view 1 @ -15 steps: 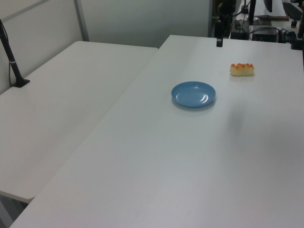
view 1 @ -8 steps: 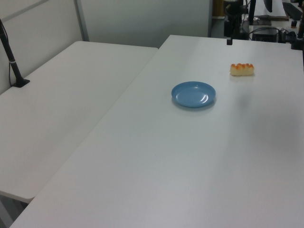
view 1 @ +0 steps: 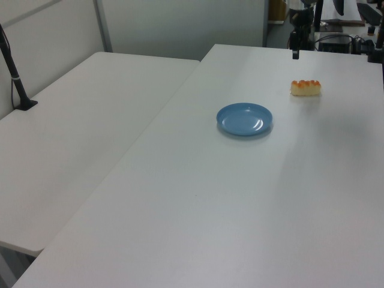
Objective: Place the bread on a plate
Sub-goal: 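Move the gripper over the orange-glazed bread roll and lower it, then close the gripper around the bread roll and lift it, then carry the held bread roll over the blue plate and lower it, then open the gripper to release the bread onto the plate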
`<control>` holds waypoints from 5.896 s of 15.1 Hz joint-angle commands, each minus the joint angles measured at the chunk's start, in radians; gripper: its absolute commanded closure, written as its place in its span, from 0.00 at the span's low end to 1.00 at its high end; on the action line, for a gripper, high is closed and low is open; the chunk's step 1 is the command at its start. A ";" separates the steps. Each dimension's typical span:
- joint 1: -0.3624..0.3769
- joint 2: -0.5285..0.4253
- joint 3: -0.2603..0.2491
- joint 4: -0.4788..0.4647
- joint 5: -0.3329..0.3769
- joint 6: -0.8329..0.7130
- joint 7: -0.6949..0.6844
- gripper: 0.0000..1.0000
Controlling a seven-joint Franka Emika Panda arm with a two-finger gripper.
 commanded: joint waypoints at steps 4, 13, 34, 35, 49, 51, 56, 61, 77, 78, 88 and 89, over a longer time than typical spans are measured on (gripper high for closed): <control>-0.059 0.010 0.001 -0.114 -0.046 0.143 -0.153 0.00; -0.058 0.089 0.002 -0.238 -0.163 0.328 -0.179 0.00; -0.050 0.114 0.011 -0.196 -0.179 0.330 -0.179 0.63; -0.044 0.114 0.016 -0.165 -0.156 0.281 -0.167 0.63; 0.275 0.131 0.025 0.079 0.022 0.124 0.247 0.63; 0.304 0.138 0.025 0.079 0.024 0.124 0.278 0.62; 0.333 0.157 0.025 0.079 0.041 0.123 0.342 0.62; 0.361 0.212 0.025 0.079 0.039 0.132 0.374 0.61; 0.361 0.315 0.025 0.085 0.024 0.201 0.491 0.00; 0.363 0.310 0.025 0.087 0.024 0.201 0.493 0.00; 0.367 0.117 0.024 0.099 0.025 0.011 0.480 0.00; 0.366 0.074 0.025 0.096 0.025 -0.012 0.465 0.00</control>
